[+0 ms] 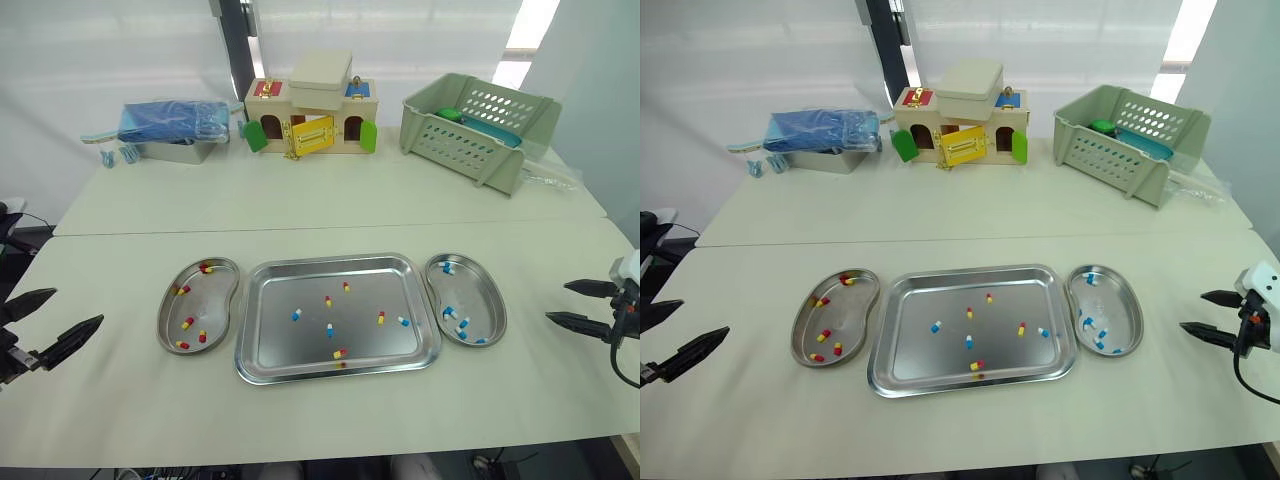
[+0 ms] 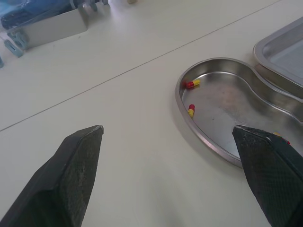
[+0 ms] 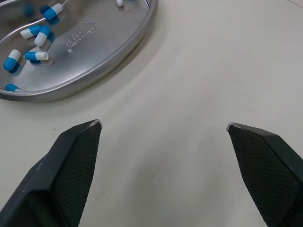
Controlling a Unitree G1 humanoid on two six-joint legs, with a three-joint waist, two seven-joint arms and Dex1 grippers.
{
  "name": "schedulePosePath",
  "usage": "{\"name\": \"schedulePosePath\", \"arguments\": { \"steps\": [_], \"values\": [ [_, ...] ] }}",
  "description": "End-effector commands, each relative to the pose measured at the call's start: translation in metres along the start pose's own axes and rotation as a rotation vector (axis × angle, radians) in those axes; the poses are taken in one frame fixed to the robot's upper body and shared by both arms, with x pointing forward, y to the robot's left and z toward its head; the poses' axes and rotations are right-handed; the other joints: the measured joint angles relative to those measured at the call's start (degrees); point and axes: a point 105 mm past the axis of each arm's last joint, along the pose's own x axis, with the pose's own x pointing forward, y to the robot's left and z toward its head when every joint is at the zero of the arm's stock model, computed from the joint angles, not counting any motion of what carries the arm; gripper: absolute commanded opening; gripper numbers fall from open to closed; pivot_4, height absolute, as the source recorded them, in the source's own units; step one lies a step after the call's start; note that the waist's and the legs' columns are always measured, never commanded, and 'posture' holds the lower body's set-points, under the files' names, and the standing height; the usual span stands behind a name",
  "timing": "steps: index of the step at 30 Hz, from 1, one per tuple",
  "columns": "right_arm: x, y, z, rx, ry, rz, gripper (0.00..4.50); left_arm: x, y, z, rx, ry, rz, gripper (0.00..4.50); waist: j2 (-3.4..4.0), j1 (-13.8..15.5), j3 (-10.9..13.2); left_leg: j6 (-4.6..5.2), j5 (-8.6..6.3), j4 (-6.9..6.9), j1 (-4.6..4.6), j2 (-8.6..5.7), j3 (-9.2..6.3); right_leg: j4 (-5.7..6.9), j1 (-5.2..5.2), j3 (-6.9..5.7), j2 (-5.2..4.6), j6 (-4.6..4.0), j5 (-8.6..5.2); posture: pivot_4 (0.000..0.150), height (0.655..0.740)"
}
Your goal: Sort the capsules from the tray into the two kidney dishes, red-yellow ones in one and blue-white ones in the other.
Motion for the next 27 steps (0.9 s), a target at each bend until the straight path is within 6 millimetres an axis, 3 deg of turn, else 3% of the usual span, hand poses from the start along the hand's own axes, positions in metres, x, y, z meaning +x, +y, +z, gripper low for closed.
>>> {"name": "schedulePosePath", "arguments": {
  "steps": [1,8,16,21,27],
  "values": [
    [-0.008,-0.002,0.01,-0.041,-0.017,-0.01,4.48,0.001,-0.01,0.016,0.062,-0.082,-0.036,4.5,0.0,-0.01,0.0,0.0,0.0,0.0,0.0,0.0,0.0,0.0,0.0,0.0,0.0,0.0,0.0,0.15,0.74],
    [-0.005,0.002,0.019,-0.066,-0.035,0.011,4.48,0.002,-0.085,0.008,0.013,-0.199,-0.206,4.5,-0.01,-0.05,0.0,-0.01,0.0,0.01,0.02,0.02,0.18,-0.04,0.01,0.13,-0.04,0.0,0.0,0.15,0.74],
    [-0.002,0.013,0.032,-0.094,-0.05,0.042,4.48,-0.006,-0.155,-0.005,-0.104,-0.283,-0.24,4.5,-0.04,0.59,-0.01,-0.01,0.0,0.09,0.06,0.0,0.18,-0.06,0.16,0.12,-0.06,0.02,0.01,0.15,0.74],
    [0.0,0.015,0.037,-0.103,-0.053,0.05,4.48,-0.011,-0.185,-0.011,-0.159,-0.314,-0.233,4.5,-0.06,0.75,0.0,-0.01,-0.01,0.09,0.08,-0.01,0.18,-0.08,0.2,0.11,-0.06,0.02,0.01,0.15,0.74],
    [0.003,0.021,0.042,-0.116,-0.064,0.072,4.48,-0.01,-0.201,-0.01,-0.171,-0.354,-0.181,4.5,-0.07,0.97,0.0,-0.01,-0.01,0.09,0.11,-0.02,0.16,-0.13,0.27,0.09,-0.06,0.03,0.01,0.15,0.74]
  ]
}}
